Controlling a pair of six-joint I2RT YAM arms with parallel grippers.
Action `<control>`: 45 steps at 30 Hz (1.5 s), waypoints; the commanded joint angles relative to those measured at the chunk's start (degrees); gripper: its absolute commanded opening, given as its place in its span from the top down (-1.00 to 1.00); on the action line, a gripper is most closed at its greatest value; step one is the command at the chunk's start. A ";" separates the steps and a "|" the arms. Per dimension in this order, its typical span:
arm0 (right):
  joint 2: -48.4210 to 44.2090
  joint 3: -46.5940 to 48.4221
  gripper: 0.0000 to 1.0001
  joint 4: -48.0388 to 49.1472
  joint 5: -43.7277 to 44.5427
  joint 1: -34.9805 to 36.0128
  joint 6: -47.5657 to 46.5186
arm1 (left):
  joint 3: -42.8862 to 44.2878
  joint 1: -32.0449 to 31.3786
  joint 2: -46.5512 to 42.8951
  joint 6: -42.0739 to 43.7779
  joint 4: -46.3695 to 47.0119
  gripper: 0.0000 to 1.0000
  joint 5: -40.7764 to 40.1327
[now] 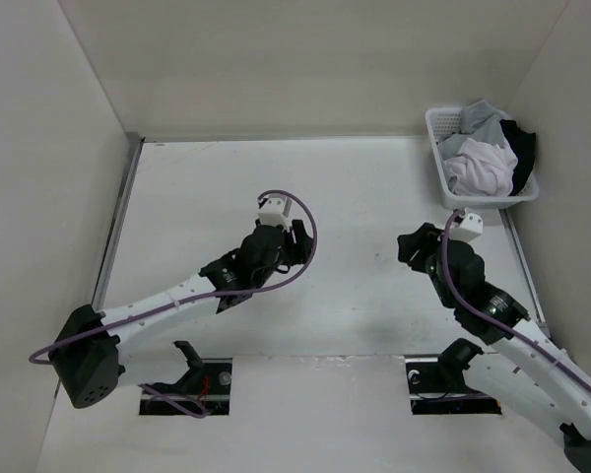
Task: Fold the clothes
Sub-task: Grab the tank top from the pile
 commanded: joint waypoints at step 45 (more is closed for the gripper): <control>72.05 56.35 0.48 10.84 -15.30 -53.51 -12.86 | -13.23 2.23 6.58 -0.88 33.09 -0.01 9.24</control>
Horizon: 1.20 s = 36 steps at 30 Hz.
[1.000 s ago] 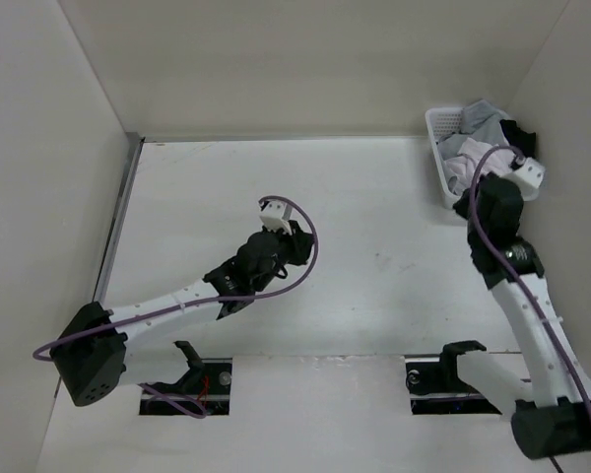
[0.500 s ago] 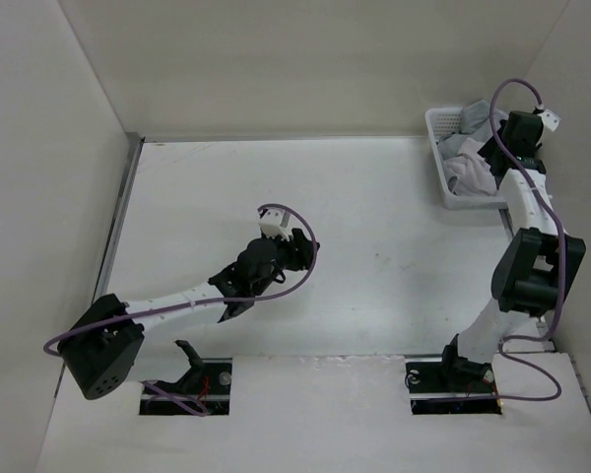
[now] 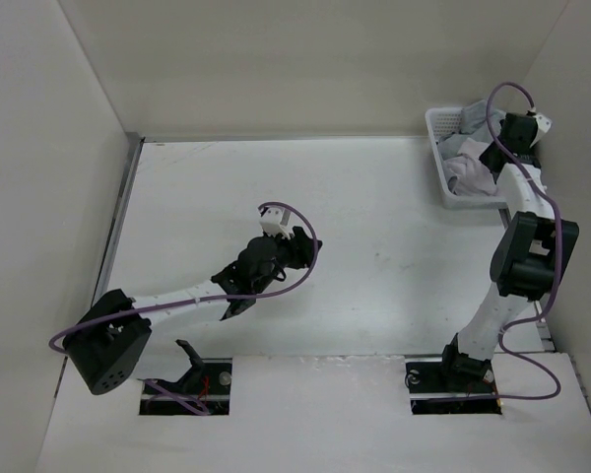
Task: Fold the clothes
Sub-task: Grab the tank top from the pile
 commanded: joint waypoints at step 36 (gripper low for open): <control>-17.44 -2.41 1.00 12.77 4.46 4.25 0.04 | -1.58 1.34 1.54 -1.54 5.65 -0.01 1.50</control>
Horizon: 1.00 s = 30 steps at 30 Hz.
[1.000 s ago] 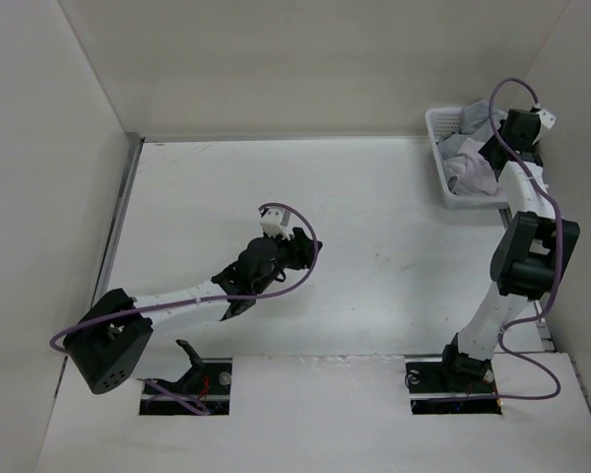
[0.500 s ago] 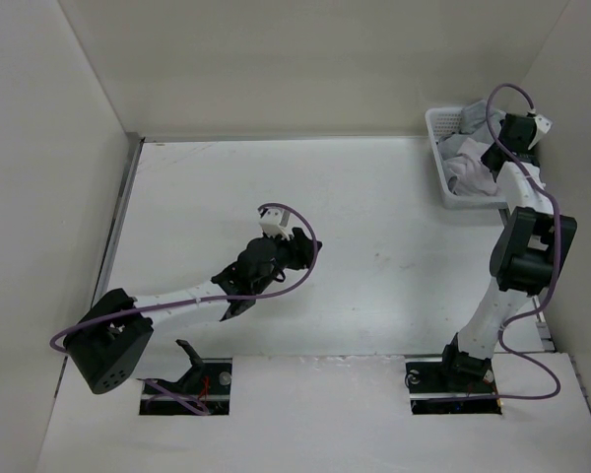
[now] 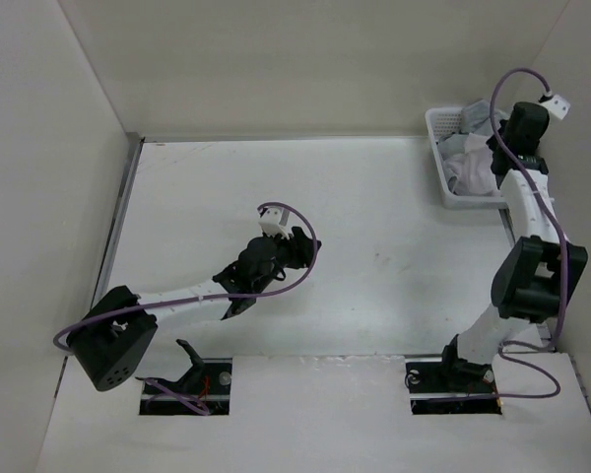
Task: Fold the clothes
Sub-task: Grab the tank top from the pile, then move the tank top to the center of the board
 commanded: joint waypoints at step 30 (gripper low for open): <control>-53.96 -57.55 0.01 4.17 11.45 61.31 18.51 | -1.29 7.93 -14.61 -0.91 -23.06 -0.03 -7.46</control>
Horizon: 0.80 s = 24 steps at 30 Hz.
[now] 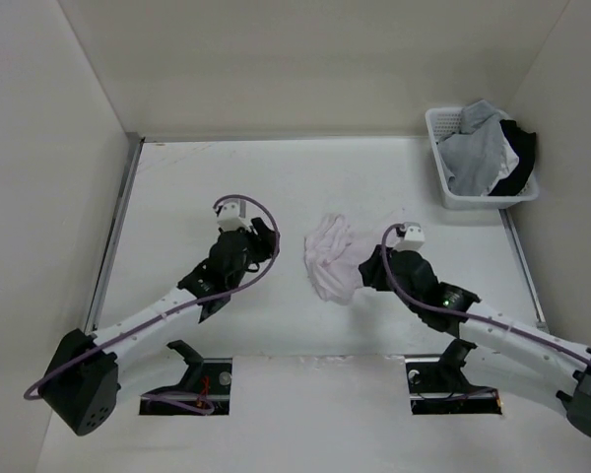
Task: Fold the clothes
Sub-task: Move the tank top to the center of the board, then flatten the tank top out
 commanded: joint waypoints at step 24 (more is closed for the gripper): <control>35.41 14.92 0.10 19.77 -8.96 -33.51 3.28 | 16.88 -15.98 34.33 6.81 1.62 0.30 -0.62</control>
